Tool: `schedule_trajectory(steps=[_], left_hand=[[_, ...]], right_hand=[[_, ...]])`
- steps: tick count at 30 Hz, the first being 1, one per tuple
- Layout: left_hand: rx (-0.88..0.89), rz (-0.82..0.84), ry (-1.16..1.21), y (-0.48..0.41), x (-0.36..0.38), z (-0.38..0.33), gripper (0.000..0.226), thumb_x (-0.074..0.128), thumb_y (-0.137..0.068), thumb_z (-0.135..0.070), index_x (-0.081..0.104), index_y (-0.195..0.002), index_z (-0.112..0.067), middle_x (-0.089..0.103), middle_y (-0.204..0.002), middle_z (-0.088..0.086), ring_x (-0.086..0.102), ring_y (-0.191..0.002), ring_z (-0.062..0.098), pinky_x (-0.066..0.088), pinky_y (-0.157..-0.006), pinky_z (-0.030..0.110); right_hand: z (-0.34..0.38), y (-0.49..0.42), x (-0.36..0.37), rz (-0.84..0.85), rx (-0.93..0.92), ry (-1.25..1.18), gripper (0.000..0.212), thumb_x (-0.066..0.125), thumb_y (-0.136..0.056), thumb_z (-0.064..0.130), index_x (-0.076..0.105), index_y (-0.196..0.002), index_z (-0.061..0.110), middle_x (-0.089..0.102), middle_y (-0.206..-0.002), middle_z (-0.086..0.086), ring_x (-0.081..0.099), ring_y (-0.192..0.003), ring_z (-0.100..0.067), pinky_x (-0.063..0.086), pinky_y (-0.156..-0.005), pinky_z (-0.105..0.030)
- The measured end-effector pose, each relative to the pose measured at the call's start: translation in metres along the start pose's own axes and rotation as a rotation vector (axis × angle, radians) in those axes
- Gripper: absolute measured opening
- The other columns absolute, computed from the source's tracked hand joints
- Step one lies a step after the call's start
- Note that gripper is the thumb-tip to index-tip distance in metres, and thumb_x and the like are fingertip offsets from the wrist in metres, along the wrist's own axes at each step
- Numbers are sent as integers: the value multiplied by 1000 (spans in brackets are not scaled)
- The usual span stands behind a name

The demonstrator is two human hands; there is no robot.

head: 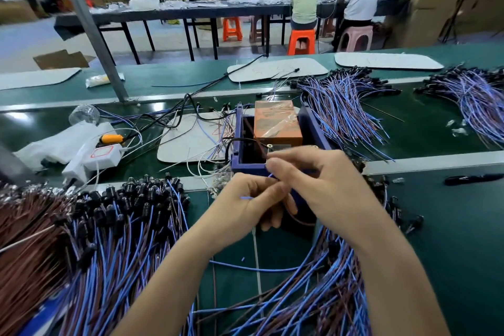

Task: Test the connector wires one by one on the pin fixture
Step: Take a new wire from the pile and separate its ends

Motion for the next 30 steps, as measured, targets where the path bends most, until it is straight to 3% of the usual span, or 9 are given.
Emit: schedule_trajectory(steps=[2,6,8,10,15,17,22,24,30], left_hand=[[-26,56,9,1,8,1,38,48,-90,-30,67,-57,-28,58,-49,-4,48,-42,7,37,-48,14],[-100,139,157,5,15,6,26,58,-87,-30,67,-65,-20,62,-68,16,49,-46,15,37,-46,19],[-169,202,255,8,20,11,23,61,-84,-30,68,-66,-18,60,-69,20,48,-46,15,34,-45,20],[-243,256,352,11,26,14,23,56,-85,-23,63,-67,-11,63,-59,4,48,-43,7,34,-42,16],[-362,347,375,17,35,15,18,48,-82,-18,52,-72,-3,58,-45,-4,45,-37,0,33,-42,12],[-390,345,365,19,36,16,19,48,-80,-18,52,-71,-2,58,-44,-4,45,-35,0,33,-40,11],[-303,238,326,12,23,16,22,59,-84,-22,72,-66,-17,66,-65,2,49,-42,10,39,-41,17],[-207,133,228,7,8,11,18,66,-86,-29,73,-72,-22,66,-70,2,47,-45,11,38,-44,17],[-89,-159,-5,2,-18,8,26,57,-92,-30,75,-75,-21,63,-57,-5,40,-53,11,31,-49,15]], right_hand=[[-1,1,15,113,23,-87,19,67,-87,25,73,-103,17,64,-52,12,61,-44,-6,42,-48,-14],[0,3,20,194,14,-175,10,70,-86,20,74,-95,18,67,-55,-7,57,-41,-42,41,-38,-23],[4,5,19,217,-8,-246,12,74,-82,23,75,-93,18,71,-63,-6,52,-37,-36,42,-35,-24],[9,9,21,263,-24,-285,21,76,-75,29,75,-94,21,74,-71,0,51,-41,-29,44,-35,-27],[11,9,24,229,-62,-53,19,79,-77,20,77,-96,21,69,-62,11,55,-39,-2,43,-38,-17],[11,8,26,221,-63,-26,14,79,-77,21,78,-90,20,69,-62,11,57,-40,0,42,-36,-17],[10,3,19,108,-95,-89,8,76,-81,21,75,-73,21,67,-57,-3,55,-38,-28,47,-35,-32],[2,-2,8,12,-78,-201,10,77,-79,15,73,-69,16,60,-51,-12,47,-34,-20,40,-36,-22],[-21,-13,-17,-192,-19,-314,14,77,-78,16,74,-64,19,60,-50,2,40,-35,-6,34,-39,-13]])
Point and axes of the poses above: each hand's wrist, its own y-axis away from the middle knuckle, its own x-axis out of the palm, z = x × y, the point moved 8 cm from there along -y, towards the middle knuckle
